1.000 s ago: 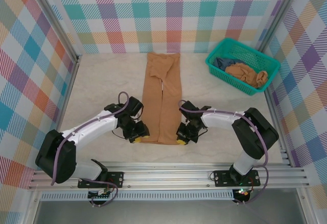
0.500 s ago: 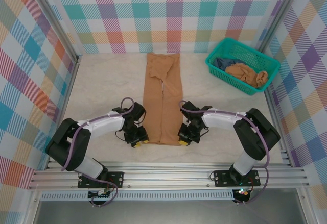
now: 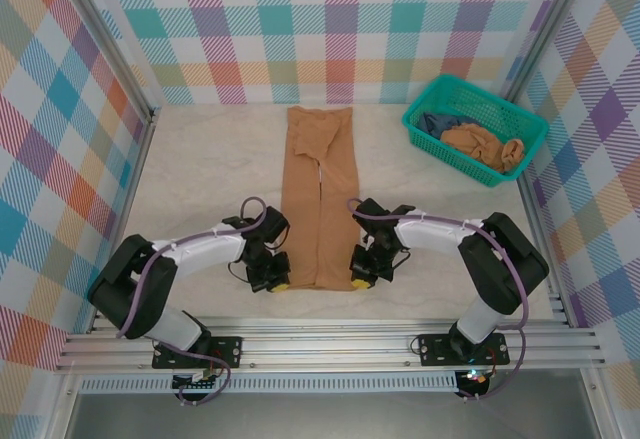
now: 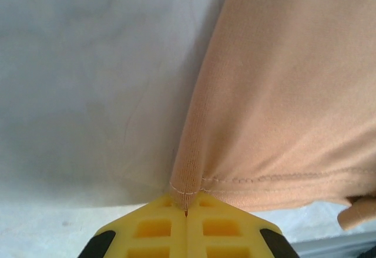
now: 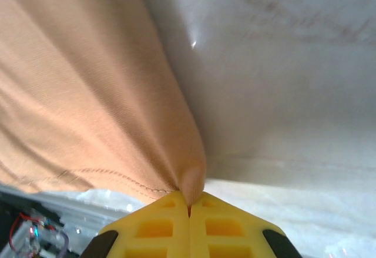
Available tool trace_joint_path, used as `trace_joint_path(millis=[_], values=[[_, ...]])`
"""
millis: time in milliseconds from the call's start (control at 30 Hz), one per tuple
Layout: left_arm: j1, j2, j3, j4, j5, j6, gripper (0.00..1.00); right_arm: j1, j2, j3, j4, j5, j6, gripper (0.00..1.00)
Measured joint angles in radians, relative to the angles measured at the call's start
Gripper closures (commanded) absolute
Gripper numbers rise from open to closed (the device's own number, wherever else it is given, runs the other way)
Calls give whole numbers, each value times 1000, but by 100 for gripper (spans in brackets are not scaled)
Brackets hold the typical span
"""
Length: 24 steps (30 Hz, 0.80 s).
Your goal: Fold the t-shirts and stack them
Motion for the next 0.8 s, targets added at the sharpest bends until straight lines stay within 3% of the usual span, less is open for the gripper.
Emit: trace_joint_path(millis=[333,533,800], values=[[6,-123,68,-79,34,8,100,-11,-54,66,-97,-85,-64,100],[114,-28,274,-84,13,15,100,-97,-19,267,-128,-64,-73,100],[279,179,507,-90,1,58,100,-206,179,546,-169,-9,-118,100]])
